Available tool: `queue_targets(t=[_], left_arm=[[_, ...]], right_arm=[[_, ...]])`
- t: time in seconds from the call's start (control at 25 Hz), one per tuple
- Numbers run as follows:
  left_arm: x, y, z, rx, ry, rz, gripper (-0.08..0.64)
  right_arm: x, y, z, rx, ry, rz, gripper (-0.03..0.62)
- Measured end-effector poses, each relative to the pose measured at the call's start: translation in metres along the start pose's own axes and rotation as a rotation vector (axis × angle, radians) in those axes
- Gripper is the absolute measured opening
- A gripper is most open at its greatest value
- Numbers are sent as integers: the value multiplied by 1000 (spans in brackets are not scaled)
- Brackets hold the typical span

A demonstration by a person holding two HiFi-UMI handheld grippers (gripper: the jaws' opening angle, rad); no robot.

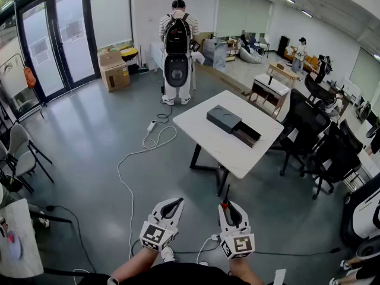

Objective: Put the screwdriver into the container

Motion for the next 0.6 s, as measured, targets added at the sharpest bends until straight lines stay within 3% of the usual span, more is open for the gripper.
queue_targets(t=[0.6], left_arm=[[3, 32, -10, -16, -11, 18, 5]], right_arm=[[-1, 22, 26, 6, -46, -10, 109]])
Point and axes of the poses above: the fingertips, and each gripper's own axes: z forward along the fingers, y to its left, x out of its underside, the point moved 9 cm from there along -z, backward along the fingers, and after that the axes turned 4 degrees about x, right-handed, at the moved point
